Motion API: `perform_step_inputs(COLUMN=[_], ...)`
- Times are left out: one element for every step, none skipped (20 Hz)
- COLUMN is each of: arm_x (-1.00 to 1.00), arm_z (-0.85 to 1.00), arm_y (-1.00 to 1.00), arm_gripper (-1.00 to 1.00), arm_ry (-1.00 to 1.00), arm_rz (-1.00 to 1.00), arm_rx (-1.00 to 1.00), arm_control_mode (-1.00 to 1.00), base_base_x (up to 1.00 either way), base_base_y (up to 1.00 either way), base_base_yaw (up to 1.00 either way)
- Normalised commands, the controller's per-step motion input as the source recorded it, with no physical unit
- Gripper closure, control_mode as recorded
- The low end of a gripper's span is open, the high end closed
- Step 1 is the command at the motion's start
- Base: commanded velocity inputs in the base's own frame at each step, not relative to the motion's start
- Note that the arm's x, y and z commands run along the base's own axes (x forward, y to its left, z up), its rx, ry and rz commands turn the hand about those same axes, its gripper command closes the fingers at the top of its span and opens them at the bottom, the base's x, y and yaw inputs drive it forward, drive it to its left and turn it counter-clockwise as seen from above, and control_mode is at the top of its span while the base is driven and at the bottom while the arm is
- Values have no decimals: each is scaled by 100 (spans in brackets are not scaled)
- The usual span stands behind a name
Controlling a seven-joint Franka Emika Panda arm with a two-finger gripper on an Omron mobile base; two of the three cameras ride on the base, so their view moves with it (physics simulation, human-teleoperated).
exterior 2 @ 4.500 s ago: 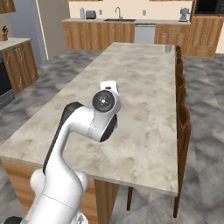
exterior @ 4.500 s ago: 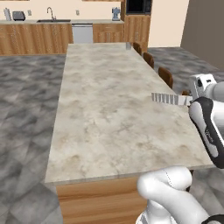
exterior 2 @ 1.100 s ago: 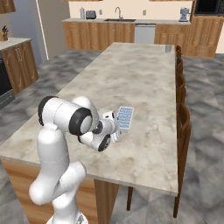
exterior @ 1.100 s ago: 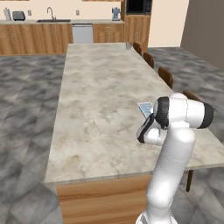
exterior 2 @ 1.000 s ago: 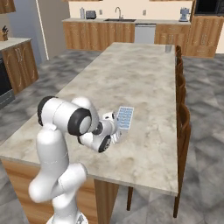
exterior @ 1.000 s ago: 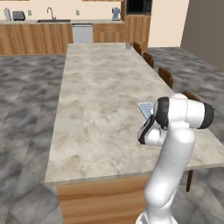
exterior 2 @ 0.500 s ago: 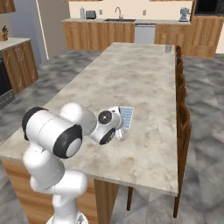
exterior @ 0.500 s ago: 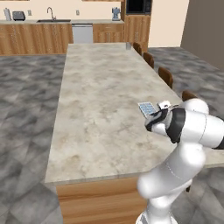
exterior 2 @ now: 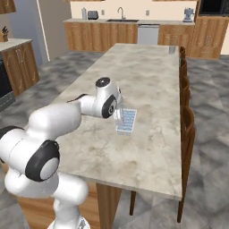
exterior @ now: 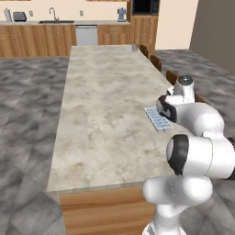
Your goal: Open the freezer door, pick up the ice cube tray from the freezer, and place it on the dining counter.
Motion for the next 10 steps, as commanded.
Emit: perform_step_inputs(arm_x=[-76,-90,-100,-100,-100,-100,-100,-100,-100,-100], arm_z=[100,100,88,68,51,37,18,3,0,0], arm_y=[0,0,0,0,0,0,0,0,0,7], arm_gripper=[-100,-100,-100,-100,-100,-100,-100,-100,-100,-100], arm_ry=[25,24,21,18,15,12,8,6,5,1], arm_rz=[-2,-2,-2,-1,-2,-2,-2,-1,0,0], arm_rx=[0,1,2,4,4,3,2,1,0,0], arm_control_mode=[-100,-100,-100,-100,-100,-100,-100,-100,-100,-100], base_base_x=[0,0,0,0,0,0,0,0,0,0], base_base_y=[0,0,0,0,0,0,0,0,0,0], base_base_yaw=[0,0,0,0,0,0,0,0,0,0])
